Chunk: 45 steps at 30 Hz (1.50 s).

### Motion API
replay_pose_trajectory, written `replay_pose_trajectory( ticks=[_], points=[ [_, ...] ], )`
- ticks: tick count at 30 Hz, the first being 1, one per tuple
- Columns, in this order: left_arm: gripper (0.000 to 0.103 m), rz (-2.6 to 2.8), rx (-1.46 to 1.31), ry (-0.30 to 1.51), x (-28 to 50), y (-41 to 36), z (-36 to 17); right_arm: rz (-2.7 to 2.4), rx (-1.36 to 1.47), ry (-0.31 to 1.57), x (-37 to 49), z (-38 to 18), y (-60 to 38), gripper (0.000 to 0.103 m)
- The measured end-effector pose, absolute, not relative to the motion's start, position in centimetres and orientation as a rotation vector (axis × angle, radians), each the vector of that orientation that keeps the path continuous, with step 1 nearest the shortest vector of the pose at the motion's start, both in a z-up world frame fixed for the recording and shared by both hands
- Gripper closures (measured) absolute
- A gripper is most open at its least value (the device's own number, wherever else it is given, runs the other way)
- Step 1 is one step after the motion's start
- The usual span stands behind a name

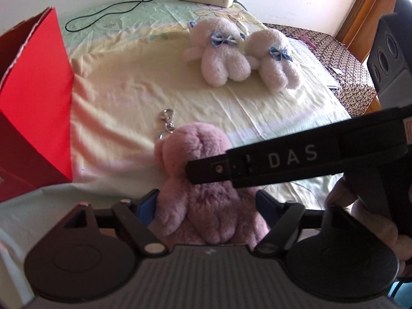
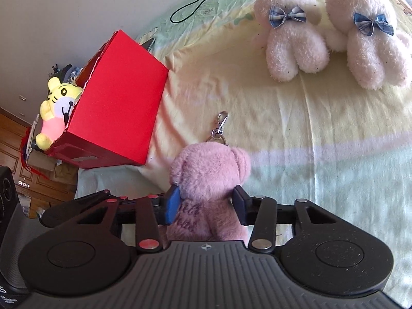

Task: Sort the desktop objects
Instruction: 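Lift the pink teddy bear with the right gripper and carry it to the red box, then lower the pink teddy bear into the red box beside the green plush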

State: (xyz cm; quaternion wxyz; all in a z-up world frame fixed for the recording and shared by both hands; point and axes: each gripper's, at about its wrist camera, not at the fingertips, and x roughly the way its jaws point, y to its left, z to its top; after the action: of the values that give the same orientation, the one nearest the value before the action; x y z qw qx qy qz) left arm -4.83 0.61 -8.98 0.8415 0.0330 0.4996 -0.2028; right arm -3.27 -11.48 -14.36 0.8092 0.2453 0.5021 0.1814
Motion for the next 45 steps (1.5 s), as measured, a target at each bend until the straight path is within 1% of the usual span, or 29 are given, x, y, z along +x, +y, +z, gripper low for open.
replay_pose_trajectory(
  ticks=[6, 12, 21, 27, 33, 45],
  points=[
    [0.033, -0.447, 0.037, 0.994, -5.1, 0.1, -6.2, 0.398, 0.551, 1.026, -4.2, -12.2, -12.8, 0.061],
    [0.033, -0.449, 0.070, 0.848, -5.0, -0.2, -1.1, 0.406, 0.499, 0.877, -4.2, -7.0, -12.8, 0.061],
    [0.033, -0.414, 0.096, 0.596, -3.1, 4.4, 7.3, 0.482, 0.428, 0.628, -1.5, 1.2, -8.9, 0.061],
    [0.033, -0.366, 0.145, 0.513, -1.0, 9.2, 10.5, 0.535, 0.423, 0.531, 1.8, 3.5, -5.2, 0.061],
    [0.033, -0.329, 0.168, 0.513, 1.4, 14.0, 10.4, 0.564, 0.389, 0.506, 4.7, 3.4, -0.8, 0.061],
    [0.036, -0.308, 0.180, 0.674, 5.9, 20.3, 3.5, 0.539, 0.336, 0.682, 8.5, -2.0, 5.3, 0.062]
  ],
)
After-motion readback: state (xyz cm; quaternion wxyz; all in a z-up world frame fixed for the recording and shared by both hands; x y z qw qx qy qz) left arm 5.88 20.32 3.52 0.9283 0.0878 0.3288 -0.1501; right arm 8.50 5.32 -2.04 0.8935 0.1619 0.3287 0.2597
